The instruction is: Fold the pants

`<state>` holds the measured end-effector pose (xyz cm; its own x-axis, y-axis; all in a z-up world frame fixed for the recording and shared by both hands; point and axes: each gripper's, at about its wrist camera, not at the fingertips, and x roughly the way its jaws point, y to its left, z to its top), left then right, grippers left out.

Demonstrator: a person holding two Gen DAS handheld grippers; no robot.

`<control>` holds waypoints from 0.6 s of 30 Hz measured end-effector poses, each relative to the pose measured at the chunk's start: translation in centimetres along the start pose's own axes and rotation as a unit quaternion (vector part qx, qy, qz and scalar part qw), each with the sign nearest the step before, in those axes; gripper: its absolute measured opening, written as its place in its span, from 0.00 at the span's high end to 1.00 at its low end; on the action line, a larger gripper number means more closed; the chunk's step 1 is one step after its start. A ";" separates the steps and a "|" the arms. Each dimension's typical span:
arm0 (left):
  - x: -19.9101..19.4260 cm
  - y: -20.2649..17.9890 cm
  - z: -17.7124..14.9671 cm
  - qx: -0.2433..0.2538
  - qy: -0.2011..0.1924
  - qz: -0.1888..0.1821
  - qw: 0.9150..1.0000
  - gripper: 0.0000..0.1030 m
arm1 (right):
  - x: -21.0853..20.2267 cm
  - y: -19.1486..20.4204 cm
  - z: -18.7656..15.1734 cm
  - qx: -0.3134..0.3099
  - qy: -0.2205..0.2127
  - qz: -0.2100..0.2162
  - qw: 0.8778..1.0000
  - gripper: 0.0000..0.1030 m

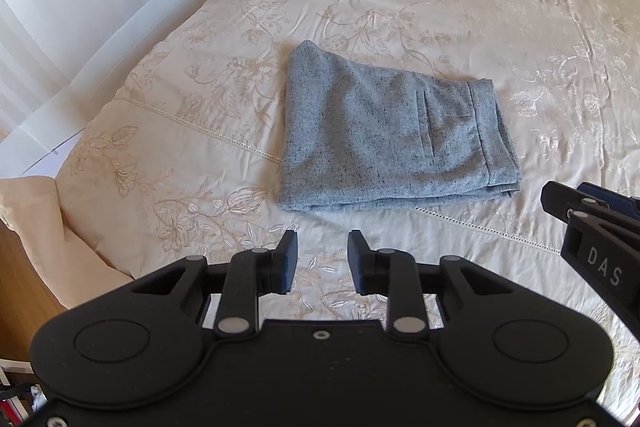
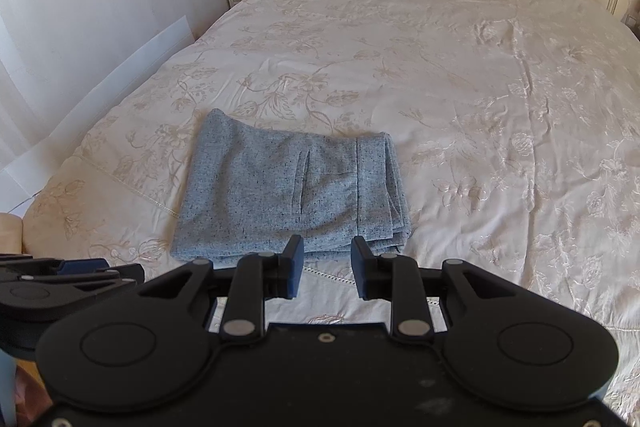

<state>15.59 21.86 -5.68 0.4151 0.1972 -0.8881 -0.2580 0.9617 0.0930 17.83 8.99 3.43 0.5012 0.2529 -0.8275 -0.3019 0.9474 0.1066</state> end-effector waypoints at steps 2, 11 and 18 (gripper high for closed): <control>0.0 0.0 0.0 0.000 0.000 0.000 1.000 0.63 | 0.1 0.0 0.1 0.000 0.000 -0.001 1.000 0.72; 0.2 0.0 0.1 0.001 0.002 0.000 1.000 0.63 | 0.3 0.1 0.4 0.000 0.003 -0.002 1.000 0.72; 0.4 -0.2 0.2 0.003 0.003 0.000 1.000 0.63 | 0.6 0.0 0.5 0.003 0.006 -0.003 1.000 0.72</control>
<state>15.92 21.81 -5.94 0.4096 0.1961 -0.8909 -0.2527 0.9628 0.0957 18.50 9.22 3.20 0.4927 0.2439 -0.8353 -0.2938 0.9502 0.1041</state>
